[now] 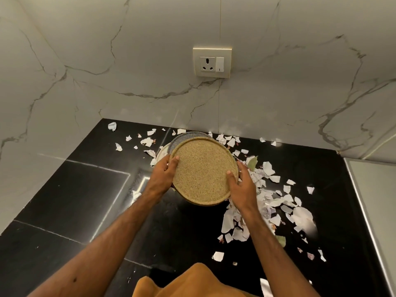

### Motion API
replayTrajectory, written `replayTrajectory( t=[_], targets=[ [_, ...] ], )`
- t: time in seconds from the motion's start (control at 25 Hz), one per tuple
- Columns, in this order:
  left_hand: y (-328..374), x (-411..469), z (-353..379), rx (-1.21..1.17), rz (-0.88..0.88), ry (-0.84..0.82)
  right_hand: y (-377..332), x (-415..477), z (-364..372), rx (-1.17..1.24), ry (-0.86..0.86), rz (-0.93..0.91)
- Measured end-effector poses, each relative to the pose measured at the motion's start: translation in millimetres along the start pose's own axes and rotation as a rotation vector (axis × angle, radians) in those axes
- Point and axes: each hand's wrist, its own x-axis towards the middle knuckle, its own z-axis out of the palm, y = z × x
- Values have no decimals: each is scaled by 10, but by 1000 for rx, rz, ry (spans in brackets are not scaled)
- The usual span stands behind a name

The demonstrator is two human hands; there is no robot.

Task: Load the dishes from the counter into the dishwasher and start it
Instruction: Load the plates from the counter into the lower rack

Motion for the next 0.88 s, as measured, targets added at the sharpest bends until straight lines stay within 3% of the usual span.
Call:
replayTrajectory(
  t=[0.44,0.88],
  targets=[
    [58,-692,375,-60,11,-270,22,-1190,-721,75,274,43],
    [-174,-1947,1330,47,43,-757,607,-3179,-1732,39,651,94]
  ],
)
